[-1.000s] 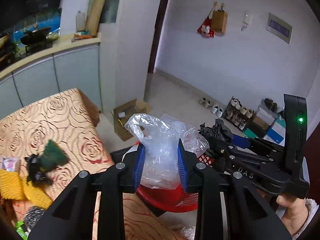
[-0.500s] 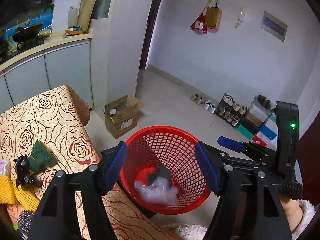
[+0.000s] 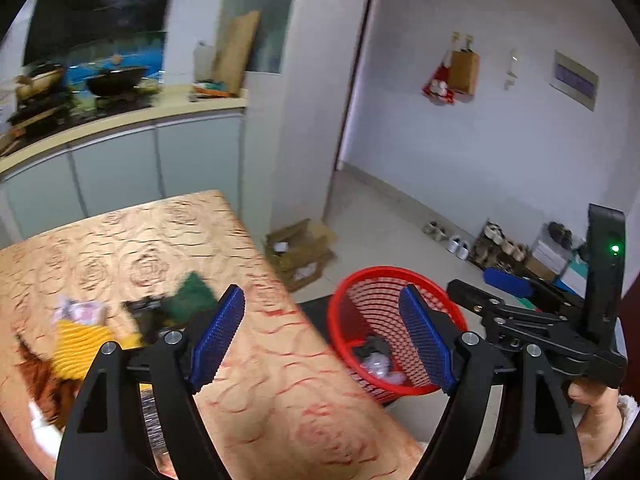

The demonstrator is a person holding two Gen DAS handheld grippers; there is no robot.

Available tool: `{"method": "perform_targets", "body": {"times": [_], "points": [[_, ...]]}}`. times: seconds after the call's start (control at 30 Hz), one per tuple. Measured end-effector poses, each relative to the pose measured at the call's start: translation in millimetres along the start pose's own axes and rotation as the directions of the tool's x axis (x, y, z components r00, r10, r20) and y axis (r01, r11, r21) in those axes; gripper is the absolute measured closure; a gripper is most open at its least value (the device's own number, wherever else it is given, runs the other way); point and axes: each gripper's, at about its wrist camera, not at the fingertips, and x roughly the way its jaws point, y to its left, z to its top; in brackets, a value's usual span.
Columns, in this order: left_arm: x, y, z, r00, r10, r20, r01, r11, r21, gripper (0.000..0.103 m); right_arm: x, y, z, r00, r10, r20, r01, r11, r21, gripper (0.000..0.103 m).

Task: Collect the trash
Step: 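Grasp the brown paper with the left tool while the right tool grasps the steel wool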

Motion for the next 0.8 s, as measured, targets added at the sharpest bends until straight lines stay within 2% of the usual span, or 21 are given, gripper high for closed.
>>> {"method": "perform_targets", "body": {"times": [0.1, 0.3, 0.57, 0.67, 0.73, 0.8], "points": [[-20.0, 20.6, -5.0, 0.997, 0.068, 0.022, -0.068, 0.998, -0.009, 0.023, -3.1, 18.9, -0.3, 0.999, 0.037, 0.012, -0.037, 0.999, -0.016, 0.025], [-60.9, 77.3, -16.8, 0.983, 0.179, 0.04, -0.175, 0.981, -0.086, 0.023, -0.1, 63.5, -4.6, 0.995, 0.1, -0.004, -0.1, 0.992, -0.076, 0.025], [-112.0, 164.2, -38.0, 0.931, 0.363, 0.034, -0.352, 0.92, -0.17, 0.02, 6.6, 116.9, -11.9, 0.983, 0.179, -0.049, -0.184, 0.975, -0.123, 0.024], [-119.3, 191.6, -49.6, 0.917, 0.398, 0.013, -0.388, 0.901, -0.193, 0.02, 10.3, 136.1, -15.6, 0.978, 0.199, -0.063, -0.206, 0.969, -0.139, 0.024], [-120.6, 203.5, -55.3, 0.917, 0.399, -0.001, -0.39, 0.896, -0.211, 0.02, 11.9, 146.2, -16.7, 0.975, 0.21, -0.07, -0.218, 0.965, -0.147, 0.024], [-118.9, 213.0, -60.3, 0.924, 0.382, -0.02, -0.377, 0.898, -0.226, 0.02, 15.6, 157.1, -17.8, 0.971, 0.224, -0.084, -0.235, 0.96, -0.152, 0.024]]}}
